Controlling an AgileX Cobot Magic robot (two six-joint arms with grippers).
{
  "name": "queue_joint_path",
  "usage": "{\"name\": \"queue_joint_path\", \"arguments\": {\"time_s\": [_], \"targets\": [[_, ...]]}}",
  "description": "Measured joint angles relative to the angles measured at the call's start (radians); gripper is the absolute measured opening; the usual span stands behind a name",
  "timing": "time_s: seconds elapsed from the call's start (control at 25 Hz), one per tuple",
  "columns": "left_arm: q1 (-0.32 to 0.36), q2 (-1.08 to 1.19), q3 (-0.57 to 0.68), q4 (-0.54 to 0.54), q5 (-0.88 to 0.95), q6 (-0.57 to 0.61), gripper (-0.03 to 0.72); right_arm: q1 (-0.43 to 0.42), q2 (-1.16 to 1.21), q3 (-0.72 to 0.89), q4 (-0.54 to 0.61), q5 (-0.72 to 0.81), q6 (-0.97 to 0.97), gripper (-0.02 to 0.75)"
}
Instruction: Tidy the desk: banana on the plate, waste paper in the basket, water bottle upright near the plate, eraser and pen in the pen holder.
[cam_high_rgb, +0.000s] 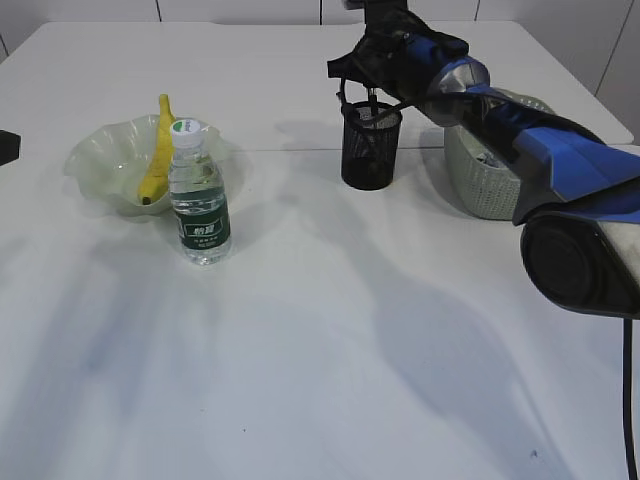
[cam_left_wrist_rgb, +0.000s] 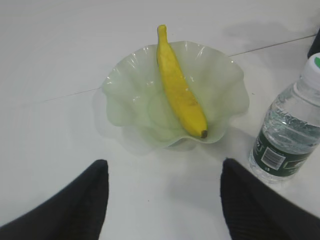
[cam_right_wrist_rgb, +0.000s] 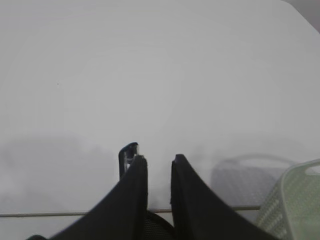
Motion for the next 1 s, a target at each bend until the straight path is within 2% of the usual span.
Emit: {"name": "queue_joint_path", "arguments": {"time_s": [0.4,1.0], "targets": [[0.0,0.0,0.0,0.0,0.0,0.0,0.496,0.008,0.0,-0.011,-0.001,-0.019,0.0,0.23],[0.0,0.0,0.0,-0.002,0.0,0.0,0.496,0.008,0.0,-0.214,0.033,0.025,0.0,0.235]]}}
